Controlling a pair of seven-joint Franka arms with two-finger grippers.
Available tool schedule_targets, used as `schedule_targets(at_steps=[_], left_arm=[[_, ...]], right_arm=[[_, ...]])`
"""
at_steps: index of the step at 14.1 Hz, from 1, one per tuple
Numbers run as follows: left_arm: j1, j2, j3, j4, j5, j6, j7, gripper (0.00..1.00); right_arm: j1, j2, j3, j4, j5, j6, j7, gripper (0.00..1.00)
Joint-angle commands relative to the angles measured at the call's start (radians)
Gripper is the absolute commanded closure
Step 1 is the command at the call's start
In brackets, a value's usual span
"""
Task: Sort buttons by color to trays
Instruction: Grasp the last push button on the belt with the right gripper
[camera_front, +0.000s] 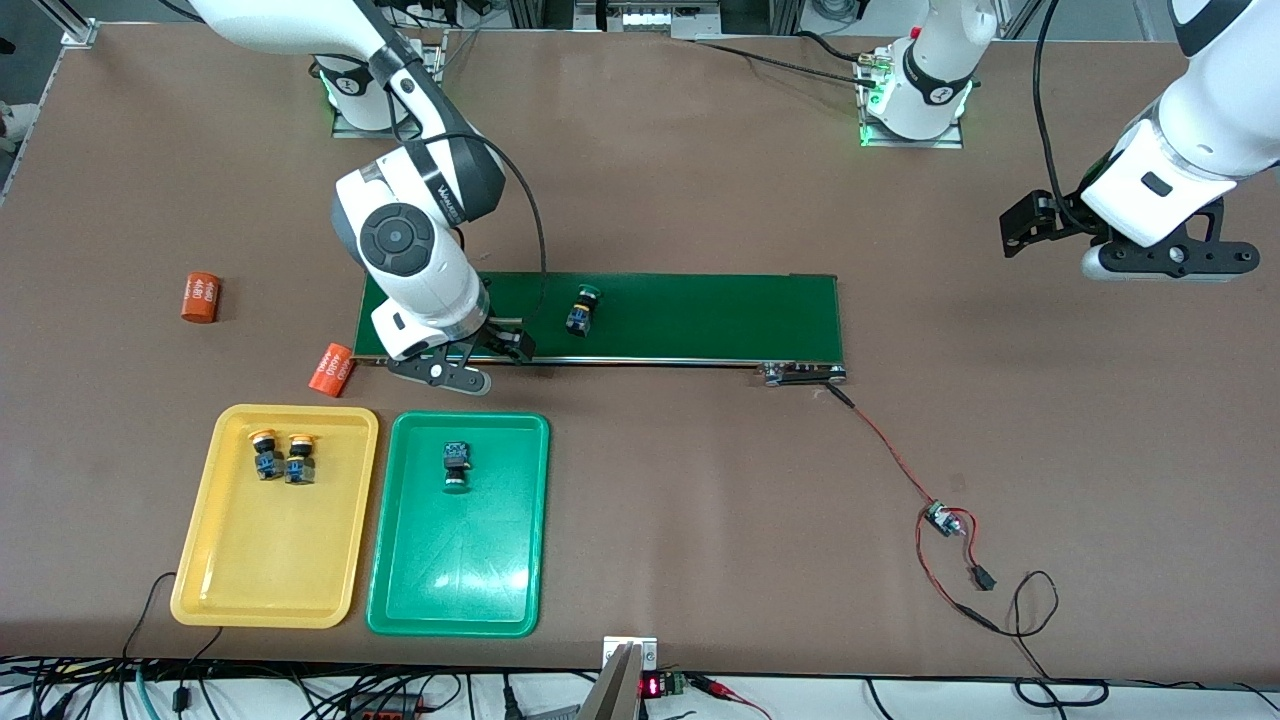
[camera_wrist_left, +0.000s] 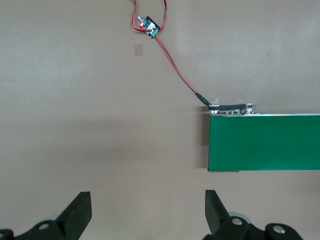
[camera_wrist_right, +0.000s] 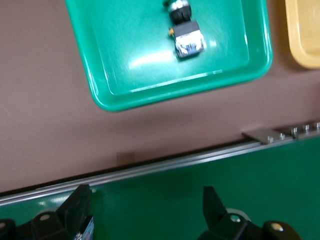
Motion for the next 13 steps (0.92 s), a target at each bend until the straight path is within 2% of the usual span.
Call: schedule_targets(at_steps=[1, 4, 9, 11, 13], left_arm=[[0.002, 0.006, -0.003, 0.017, 0.011, -0.001, -0.006, 0.0], [0.002, 0.006, -0.003, 0.017, 0.009, -0.001, -0.006, 0.0], [0.002, 0.006, -0.003, 0.017, 0.009, -0.001, -0.004, 0.0], [0.002, 0.006, -0.003, 0.017, 0.009, -0.001, -0.006, 0.0], [0.002, 0.006, -0.003, 0.017, 0.009, -0.001, -0.006, 0.0]], right_arm=[[0.007, -0.059, 0.013, -0.076, 0.022, -0.005, 0.059, 0.0], [0.021, -0.105, 0.013, -0.129, 0.088, 0.004, 0.084, 0.0], [0.041, -0.127, 0.038, -0.194, 0.088, 0.042, 0.13, 0.0], [0.041, -0.162, 0.044, -0.289, 0.083, 0.144, 0.017, 0.0], [0.035, -0.18, 0.044, -0.341, 0.083, 0.189, -0.088, 0.0]])
